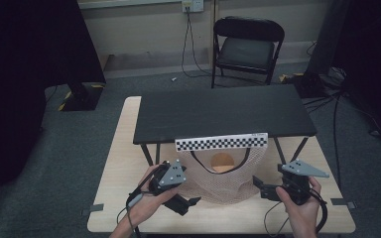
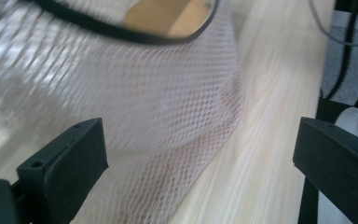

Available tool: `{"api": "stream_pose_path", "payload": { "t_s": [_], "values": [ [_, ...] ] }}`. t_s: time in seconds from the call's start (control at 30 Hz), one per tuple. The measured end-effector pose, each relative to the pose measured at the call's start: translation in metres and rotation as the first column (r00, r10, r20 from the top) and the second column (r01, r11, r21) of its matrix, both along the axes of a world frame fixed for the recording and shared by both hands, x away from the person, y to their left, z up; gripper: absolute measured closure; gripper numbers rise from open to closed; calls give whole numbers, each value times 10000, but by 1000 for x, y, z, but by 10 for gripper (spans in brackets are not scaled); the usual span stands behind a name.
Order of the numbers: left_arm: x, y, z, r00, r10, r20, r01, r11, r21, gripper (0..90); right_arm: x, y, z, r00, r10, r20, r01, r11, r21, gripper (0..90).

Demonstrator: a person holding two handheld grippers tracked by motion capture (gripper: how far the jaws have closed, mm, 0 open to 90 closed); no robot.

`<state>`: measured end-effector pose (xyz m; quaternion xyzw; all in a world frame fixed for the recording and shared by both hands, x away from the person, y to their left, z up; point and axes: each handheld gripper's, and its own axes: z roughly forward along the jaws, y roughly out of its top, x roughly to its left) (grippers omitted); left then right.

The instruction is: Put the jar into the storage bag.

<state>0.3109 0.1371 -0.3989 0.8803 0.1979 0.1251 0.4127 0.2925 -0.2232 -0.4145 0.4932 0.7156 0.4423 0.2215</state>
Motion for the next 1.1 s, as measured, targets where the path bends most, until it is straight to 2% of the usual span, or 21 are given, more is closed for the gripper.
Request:
{"api": "stream_pose_path", "payload": {
  "t_s": [0.1,0.13,0.2,0.4,0.47,0.57,0.77,0.8,0.83,0.87,0.93,0.97,1.03,1.07,1.1],
  "values": [
    [0,6,-6,9992,402,-32,-402,9992,-34,25,-2,-3,-5,9998,-181,-70,180,9998,-103,37],
    [-1,9,-10,9992,400,52,-399,9991,-164,26,-2,-4,-6,9997,-231,-113,229,9996,-145,37],
    [-3,14,-17,9989,464,-117,-467,9987,-199,21,-3,-4,-9,9991,-403,-133,396,9979,-509,37],
    [-4,19,-42,9914,1172,-580,-1161,9930,211,21,-5,-5,-19,9972,-727,-187,711,9948,-735,36],
    [-3,20,-49,9838,1604,-803,-1594,9870,183,21,-4,-5,-26,9963,-795,-313,768,9939,-788,38],
    [1,20,-59,9711,2213,-893,-2187,9751,373,23,-4,-8,-36,9942,-926,-538,882,9929,-795,37],
    [14,26,-82,9389,3215,-1230,-3165,9468,584,34,1,-16,-52,9888,-1303,-724,1224,9870,-1037,38],
    [14,26,-82,9389,3215,-1230,-3165,9468,584,34,1,-16,-52,9888,-1303,-724,1224,9870,-1037,38],
    [17,28,-85,9339,3361,-1221,-3303,9416,652,34,3,-19,-56,9864,-1431,-813,1345,9855,-1035,38],
    [17,28,-85,9339,3361,-1221,-3303,9416,652,29,3,-19,-56,9864,-1431,-813,1345,9855,-1035,38],
    [18,29,-89,9312,3384,-1357,-3319,9408,685,29,8,-26,-65,9799,-1732,-994,1606,9793,-1232,40],
    [18,29,-94,9273,3491,-1354,-3407,9366,817,30,9,-28,-67,9776,-1821,-1058,1685,9777,-1255,40],
    [19,29,-97,9268,3539,-1256,-3442,9343,930,29,11,-31,-71,9740,-1945,-1162,1783,9745,-1364,40],
    [20,27,-103,9215,3701,-1175,-3560,9261,1252,29,13,-32,-73,9726,-1980,-1219,1801,9732,-1431,40],
    [21,27,-105,9206,3678,-1314,-3515,9268,1321,29,14,-33,-75,9706,-2040,-1274,1844,9713,-1502,40]
  ]
}}
